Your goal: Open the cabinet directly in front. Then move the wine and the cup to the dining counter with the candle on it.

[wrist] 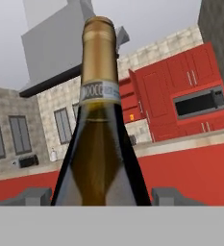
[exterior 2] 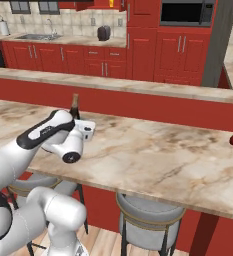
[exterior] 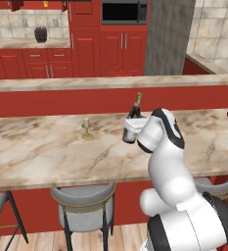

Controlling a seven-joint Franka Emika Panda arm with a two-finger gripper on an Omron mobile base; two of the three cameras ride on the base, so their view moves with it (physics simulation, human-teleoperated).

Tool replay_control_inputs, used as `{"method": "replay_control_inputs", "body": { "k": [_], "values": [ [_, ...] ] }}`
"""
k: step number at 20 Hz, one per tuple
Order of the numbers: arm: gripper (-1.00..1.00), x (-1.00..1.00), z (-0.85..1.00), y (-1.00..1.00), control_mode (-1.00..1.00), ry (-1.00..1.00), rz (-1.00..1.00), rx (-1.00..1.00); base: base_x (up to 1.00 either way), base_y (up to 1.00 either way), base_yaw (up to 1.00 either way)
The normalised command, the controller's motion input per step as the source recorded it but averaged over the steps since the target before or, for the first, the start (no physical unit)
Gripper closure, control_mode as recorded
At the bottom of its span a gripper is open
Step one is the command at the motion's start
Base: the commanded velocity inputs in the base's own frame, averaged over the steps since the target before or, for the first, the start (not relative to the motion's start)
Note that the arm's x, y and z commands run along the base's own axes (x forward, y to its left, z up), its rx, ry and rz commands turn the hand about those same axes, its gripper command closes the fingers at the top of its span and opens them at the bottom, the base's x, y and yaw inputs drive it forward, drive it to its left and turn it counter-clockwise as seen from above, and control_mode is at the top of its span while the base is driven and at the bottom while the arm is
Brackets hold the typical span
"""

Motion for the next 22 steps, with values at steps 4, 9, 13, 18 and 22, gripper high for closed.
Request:
{"method": "replay_control_inputs", "body": {
  "k": [4,9,13,18,22],
  "values": [
    [1.00,0.00,0.00,-0.35,-1.00,0.00,-0.06,0.06,0.00,0.00,0.00],
    [1.00,0.00,0.00,-0.10,-1.00,0.00,0.00,0.02,0.00,0.00,0.00],
    [1.00,0.24,0.03,-0.22,-1.00,0.09,0.00,0.04,0.00,0.00,0.00],
    [1.00,0.25,0.05,-0.59,-1.00,0.24,0.00,0.09,0.00,0.00,0.00],
    [1.00,0.01,0.00,-0.12,-1.00,0.09,0.00,0.00,0.00,0.00,0.00]
  ]
}}
